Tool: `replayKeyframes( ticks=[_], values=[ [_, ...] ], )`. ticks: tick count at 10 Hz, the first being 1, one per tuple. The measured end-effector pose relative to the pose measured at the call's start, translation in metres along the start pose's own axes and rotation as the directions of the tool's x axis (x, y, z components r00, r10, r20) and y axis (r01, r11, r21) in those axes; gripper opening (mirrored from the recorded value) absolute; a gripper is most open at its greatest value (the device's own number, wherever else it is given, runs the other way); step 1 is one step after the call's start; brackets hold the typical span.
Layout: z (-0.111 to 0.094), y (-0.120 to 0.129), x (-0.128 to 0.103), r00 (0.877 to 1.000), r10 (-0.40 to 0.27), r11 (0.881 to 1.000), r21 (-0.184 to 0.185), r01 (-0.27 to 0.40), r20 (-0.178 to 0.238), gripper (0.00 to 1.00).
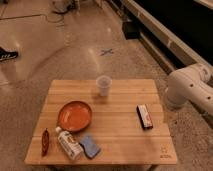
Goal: Drag the ceramic bowl in a circle
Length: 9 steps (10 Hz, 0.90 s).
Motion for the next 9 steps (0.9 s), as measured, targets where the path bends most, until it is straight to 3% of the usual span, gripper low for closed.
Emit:
replayKeyframes(
  ticks=[2,4,6,7,9],
  values=[
    [-0.001,0.0,-0.001,1.0,-0.016,1.0,-0.012,0.016,-0.007,0.65],
    [0.0,-0.002,-0.038,0.993,-0.121,0.992,-0.038,0.121,0.014,0.65],
    [0.008,0.001,-0.098,0.961,-0.274,0.958,-0.069,0.277,0.045,0.65],
    [0.013,0.003,-0.126,0.939,-0.339,0.937,-0.073,0.343,0.064,0.65],
    [0.03,0.003,-0.189,0.876,-0.469,0.878,-0.05,0.476,0.112,0.65]
  ],
)
